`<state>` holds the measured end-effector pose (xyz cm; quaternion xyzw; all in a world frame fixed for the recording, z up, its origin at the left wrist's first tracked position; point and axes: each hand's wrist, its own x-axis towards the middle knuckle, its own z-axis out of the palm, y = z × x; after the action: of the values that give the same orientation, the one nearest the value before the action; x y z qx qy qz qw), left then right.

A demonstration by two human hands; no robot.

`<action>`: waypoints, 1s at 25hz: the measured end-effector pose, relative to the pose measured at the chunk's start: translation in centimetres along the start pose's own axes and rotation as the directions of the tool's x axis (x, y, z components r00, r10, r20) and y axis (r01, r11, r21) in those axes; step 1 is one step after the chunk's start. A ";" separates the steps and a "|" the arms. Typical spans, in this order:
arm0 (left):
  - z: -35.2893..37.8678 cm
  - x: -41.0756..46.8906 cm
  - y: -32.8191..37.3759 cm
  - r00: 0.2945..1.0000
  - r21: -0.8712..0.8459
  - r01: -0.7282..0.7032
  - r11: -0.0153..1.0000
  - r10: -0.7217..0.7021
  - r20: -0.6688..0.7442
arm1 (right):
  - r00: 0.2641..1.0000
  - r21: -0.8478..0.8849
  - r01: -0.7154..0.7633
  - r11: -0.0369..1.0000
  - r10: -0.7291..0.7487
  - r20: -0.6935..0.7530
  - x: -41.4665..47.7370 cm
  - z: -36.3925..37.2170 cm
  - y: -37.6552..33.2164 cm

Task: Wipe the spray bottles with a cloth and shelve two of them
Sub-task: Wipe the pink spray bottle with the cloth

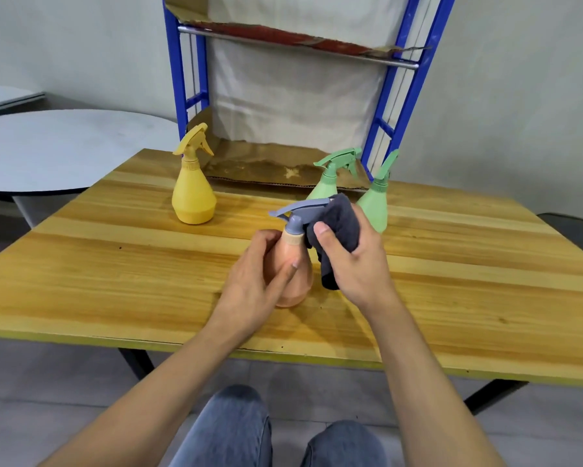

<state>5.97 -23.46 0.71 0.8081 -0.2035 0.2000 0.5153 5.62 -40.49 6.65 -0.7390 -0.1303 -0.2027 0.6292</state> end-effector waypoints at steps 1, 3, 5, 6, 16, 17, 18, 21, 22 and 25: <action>0.1 0.0 0.0 1.000 0.006 -0.002 1.000 0.002 -0.004 | 1.000 -0.063 0.006 0.998 -0.005 0.008 -0.1 -0.4 0.1; 0.1 0.0 -0.1 1.000 0.007 -0.008 1.000 0.008 -0.003 | 1.000 -0.203 0.017 0.979 -0.014 0.015 -0.3 -0.9 0.1; -0.1 0.1 -0.4 1.000 0.000 -0.006 1.000 0.006 -0.001 | 0.999 -0.384 0.037 0.923 -0.027 0.030 -1.1 -1.7 0.8; -0.2 0.1 -0.4 1.000 -0.001 0.001 1.000 -0.001 0.003 | 0.999 -0.463 0.028 0.886 -0.016 0.030 -1.7 -2.3 1.5; -0.4 0.0 -0.2 0.997 -0.037 0.070 0.997 -0.069 0.030 | 0.992 -0.112 0.000 0.994 -0.014 -0.126 -0.8 0.8 -0.4; -0.4 -0.1 -0.1 0.997 -0.039 0.072 0.997 -0.071 0.028 | 0.992 -0.148 0.000 0.989 -0.019 -0.126 -0.8 1.2 -0.4; -0.3 -0.1 0.0 0.997 -0.039 0.073 0.997 -0.072 0.024 | 0.991 -0.189 0.002 0.982 -0.028 -0.132 -1.0 1.2 -0.3; -0.2 0.0 -0.1 0.997 -0.045 0.076 0.996 -0.075 0.026 | 0.996 -0.394 0.028 0.919 -0.058 -0.066 -1.6 -0.4 -0.4; -0.2 0.1 -0.2 0.997 -0.047 0.078 0.996 -0.077 0.023 | 0.999 -0.502 0.029 0.864 -0.042 -0.014 -1.9 -1.1 -0.5; -0.4 -0.1 0.0 0.993 -0.062 0.117 0.991 -0.115 0.026 | 0.995 -0.671 -0.047 0.740 -0.021 -0.093 -3.3 -3.3 -1.1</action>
<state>5.81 -23.12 0.79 0.8041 -0.1683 0.1539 0.5490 1.79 -43.32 6.52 -0.9066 -0.0134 -0.2661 0.3272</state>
